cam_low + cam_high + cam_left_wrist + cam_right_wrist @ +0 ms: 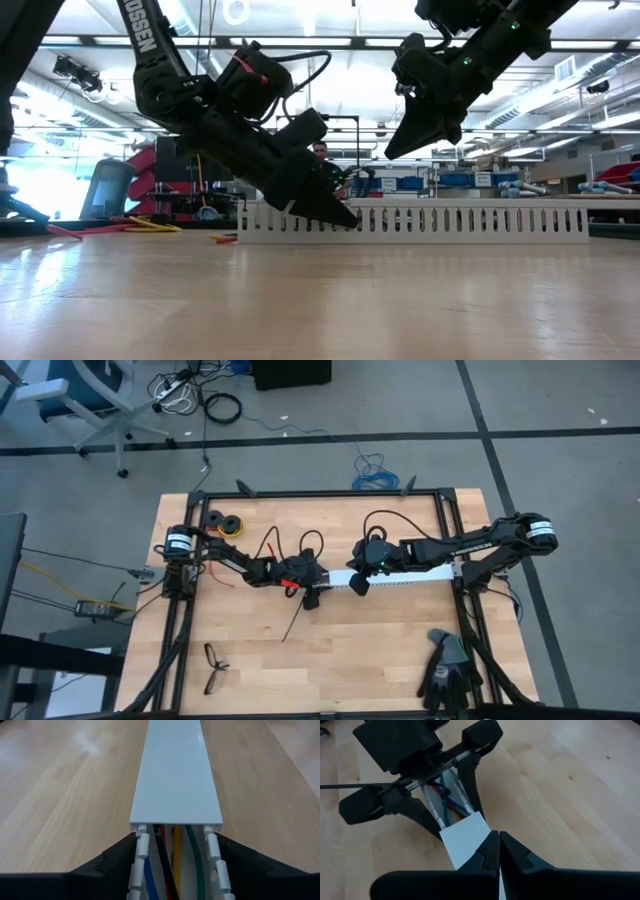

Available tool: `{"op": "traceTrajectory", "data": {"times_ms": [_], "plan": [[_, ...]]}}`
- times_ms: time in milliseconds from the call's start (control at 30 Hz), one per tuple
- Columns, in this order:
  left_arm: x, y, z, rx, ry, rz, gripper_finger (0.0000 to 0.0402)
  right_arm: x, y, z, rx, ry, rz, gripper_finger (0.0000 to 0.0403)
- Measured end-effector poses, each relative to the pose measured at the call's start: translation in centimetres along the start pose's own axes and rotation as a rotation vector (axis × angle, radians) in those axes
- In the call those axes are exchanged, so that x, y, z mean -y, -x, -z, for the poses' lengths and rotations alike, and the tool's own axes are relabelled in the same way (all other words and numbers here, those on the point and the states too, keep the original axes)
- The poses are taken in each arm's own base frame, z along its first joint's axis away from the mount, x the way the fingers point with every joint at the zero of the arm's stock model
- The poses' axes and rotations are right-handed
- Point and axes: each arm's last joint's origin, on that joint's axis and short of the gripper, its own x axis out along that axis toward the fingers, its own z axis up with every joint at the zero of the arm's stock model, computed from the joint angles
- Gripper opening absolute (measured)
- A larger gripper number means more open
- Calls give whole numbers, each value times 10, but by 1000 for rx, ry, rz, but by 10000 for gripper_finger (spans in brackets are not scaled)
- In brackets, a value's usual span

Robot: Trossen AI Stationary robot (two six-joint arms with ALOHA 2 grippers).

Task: Ziptie cables
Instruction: Close the white cable duct

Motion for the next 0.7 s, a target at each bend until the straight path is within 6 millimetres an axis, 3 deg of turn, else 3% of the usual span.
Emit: {"op": "traceTrajectory", "data": {"times_ms": [300,533,700], "plan": [[0,0,0,0,-1,0,229,-3,9,3,-34,-51,-2,0],[0,0,0,-1,-1,1,229,10,39,31,-325,-227,167,0],[0,0,0,-1,7,1,230,13,43,42,-454,-278,215,0]]}}
